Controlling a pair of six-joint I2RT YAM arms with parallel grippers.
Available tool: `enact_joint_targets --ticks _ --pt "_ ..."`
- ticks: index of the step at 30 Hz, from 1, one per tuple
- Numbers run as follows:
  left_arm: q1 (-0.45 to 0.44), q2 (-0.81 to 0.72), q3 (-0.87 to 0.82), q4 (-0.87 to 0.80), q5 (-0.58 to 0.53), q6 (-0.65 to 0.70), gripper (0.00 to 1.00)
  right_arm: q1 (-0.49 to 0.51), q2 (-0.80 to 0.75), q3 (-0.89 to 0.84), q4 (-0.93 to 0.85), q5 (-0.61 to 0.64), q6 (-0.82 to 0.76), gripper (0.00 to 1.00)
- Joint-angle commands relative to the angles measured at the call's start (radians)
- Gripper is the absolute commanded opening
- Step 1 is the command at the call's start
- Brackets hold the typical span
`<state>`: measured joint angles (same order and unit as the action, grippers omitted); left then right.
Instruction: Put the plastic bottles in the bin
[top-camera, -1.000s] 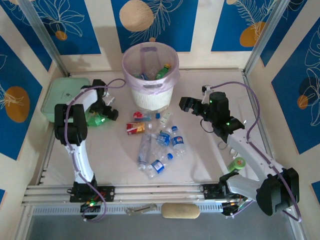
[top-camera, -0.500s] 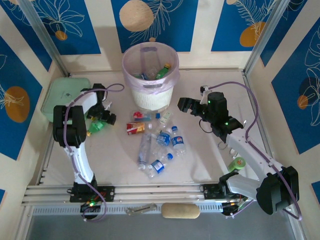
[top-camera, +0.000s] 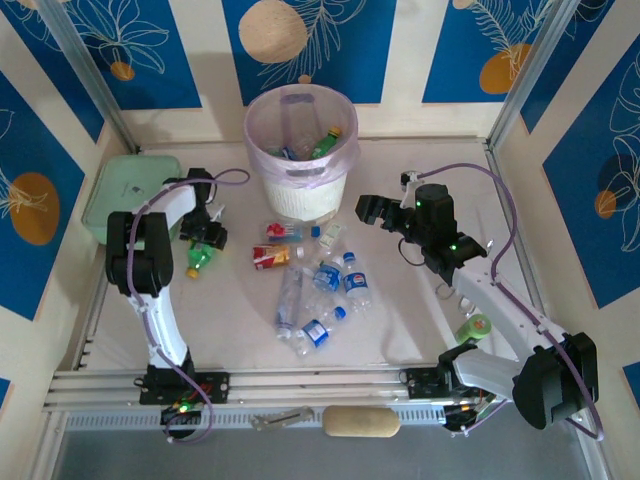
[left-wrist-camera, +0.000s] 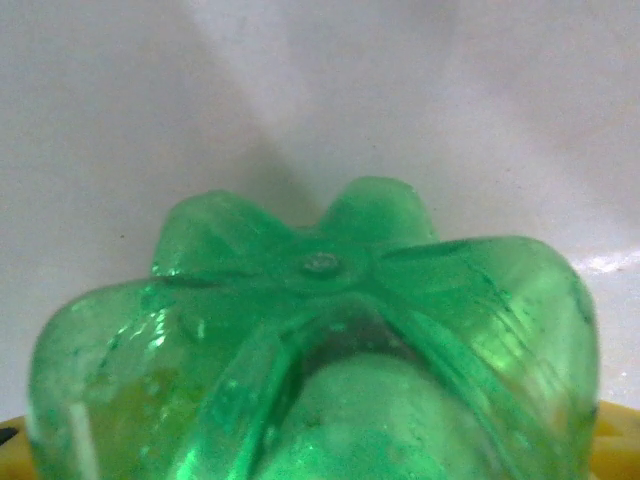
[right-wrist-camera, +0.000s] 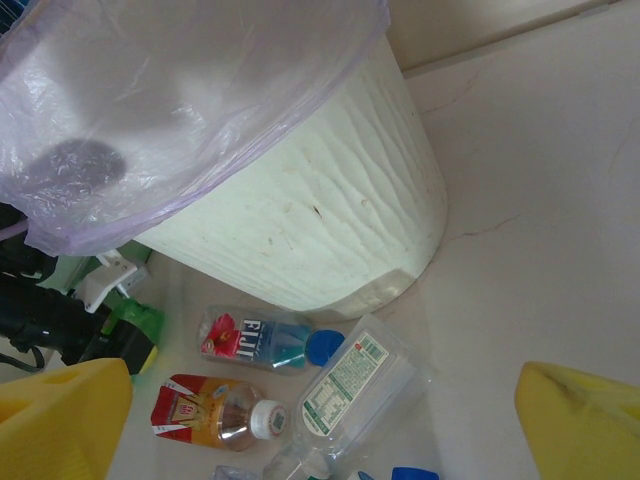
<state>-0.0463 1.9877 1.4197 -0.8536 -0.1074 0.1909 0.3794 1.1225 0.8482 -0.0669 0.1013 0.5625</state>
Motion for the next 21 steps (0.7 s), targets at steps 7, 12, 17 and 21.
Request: enact_joint_targets --ticks 7,12,17,21 --pt "-0.01 -0.186 0.042 -0.03 0.011 -0.043 0.53 0.001 -0.027 -0.007 -0.004 0.021 0.001 0.99" --pt "-0.012 -0.305 0.133 -0.022 0.114 -0.123 0.51 -0.004 -0.032 -0.014 -0.016 0.038 0.002 0.99" --pt "-0.046 -0.386 0.252 0.039 0.23 -0.222 0.5 -0.008 -0.031 -0.023 -0.02 0.044 0.017 0.99" --pt "-0.107 -0.398 0.379 0.115 0.299 -0.286 0.5 -0.011 -0.03 -0.026 -0.032 0.05 0.026 0.99"
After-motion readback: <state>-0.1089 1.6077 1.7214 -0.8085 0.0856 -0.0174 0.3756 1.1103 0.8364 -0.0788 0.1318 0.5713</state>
